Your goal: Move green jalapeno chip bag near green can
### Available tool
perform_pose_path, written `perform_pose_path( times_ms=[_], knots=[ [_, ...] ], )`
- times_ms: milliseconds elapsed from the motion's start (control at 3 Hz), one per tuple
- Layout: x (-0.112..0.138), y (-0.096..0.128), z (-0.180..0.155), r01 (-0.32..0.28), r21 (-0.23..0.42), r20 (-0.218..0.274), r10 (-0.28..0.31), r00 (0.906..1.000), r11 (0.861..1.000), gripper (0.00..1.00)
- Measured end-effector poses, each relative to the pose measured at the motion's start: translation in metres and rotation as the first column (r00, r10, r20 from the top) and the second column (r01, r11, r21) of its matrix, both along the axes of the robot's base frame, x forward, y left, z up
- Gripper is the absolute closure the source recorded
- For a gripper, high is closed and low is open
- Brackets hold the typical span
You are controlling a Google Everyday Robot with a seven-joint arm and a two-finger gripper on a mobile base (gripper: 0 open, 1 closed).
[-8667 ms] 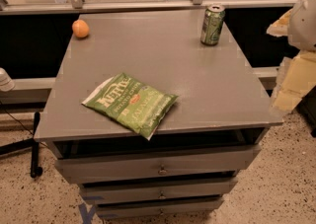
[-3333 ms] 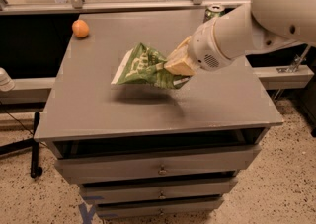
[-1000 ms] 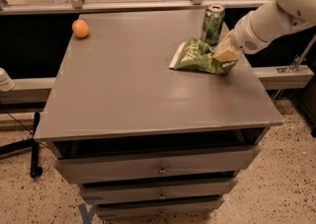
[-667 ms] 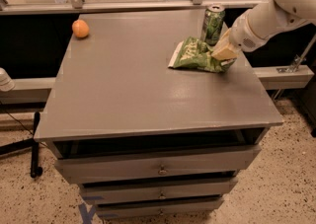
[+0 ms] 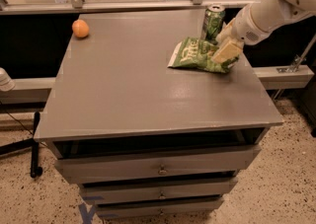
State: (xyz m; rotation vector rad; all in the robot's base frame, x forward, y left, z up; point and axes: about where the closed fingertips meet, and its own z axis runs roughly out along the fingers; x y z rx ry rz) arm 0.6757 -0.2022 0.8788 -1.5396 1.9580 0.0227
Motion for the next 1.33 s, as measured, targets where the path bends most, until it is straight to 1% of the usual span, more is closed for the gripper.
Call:
perform_pose_path(
  times_ms=[333, 667, 1000, 1333],
  knots=[
    [0.001, -0.002, 0.008, 0.001, -0.001, 0.015, -0.001, 0.9999, 1.0, 0.0],
    [0.0, -0.002, 0.012, 0.005, 0.008, 0.026, -0.005, 0.9996, 1.0, 0.0],
    [-0.025, -0.004, 0.039, 0.044, 0.11, 0.083, -0.054, 0.9951, 0.993, 0.0],
    [-0.076, -0.026, 0.069, 0.112, 0.23, 0.139, -0.146, 0.9795, 0.967, 0.0]
  ],
)
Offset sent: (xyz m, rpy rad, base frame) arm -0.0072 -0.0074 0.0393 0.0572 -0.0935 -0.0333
